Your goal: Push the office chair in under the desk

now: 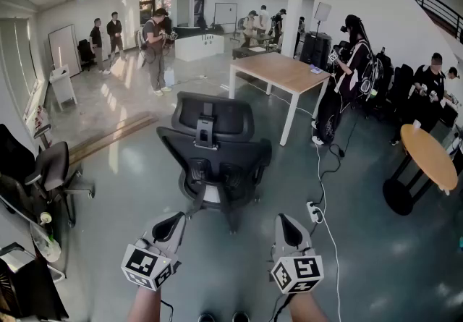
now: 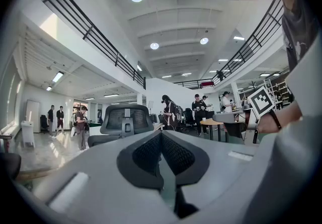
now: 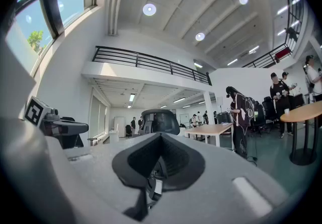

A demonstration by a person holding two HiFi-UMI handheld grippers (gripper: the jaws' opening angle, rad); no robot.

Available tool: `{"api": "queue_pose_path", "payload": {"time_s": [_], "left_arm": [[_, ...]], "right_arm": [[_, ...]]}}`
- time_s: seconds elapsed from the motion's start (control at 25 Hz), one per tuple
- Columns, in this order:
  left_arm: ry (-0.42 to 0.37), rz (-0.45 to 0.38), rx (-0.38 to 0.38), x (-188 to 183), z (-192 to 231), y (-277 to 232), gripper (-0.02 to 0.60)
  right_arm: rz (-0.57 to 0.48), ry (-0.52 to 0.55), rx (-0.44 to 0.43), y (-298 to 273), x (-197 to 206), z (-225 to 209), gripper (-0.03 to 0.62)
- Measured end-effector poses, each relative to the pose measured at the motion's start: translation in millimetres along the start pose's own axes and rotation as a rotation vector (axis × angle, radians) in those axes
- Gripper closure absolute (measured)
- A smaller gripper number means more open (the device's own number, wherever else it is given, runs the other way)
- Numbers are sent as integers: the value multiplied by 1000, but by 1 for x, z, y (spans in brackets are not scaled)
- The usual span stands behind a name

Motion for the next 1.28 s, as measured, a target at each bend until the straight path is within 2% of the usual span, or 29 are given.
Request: {"api": "queue_pose_path", "payload": {"time_s": [0.52,1.0,1.28], "left_arm": [[11,10,-17,7,10,17,563],[-13,15,40,13,29,29,563],[-42,37,22,15,57,33,561]], "right_arm": [[22,33,-4,4,6,18,603],[-26,5,123,10,9,25,603],[-66,64,67,-1,6,41,603]]}}
Point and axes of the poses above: the fingertips, and each gripper's own axes: y backward along the fingers, z to its left, x out of its underside, the point moved 9 cm from there along y, backward along the fingers, and after that the axes turned 1 degree about -x, right-handed, at the moved point
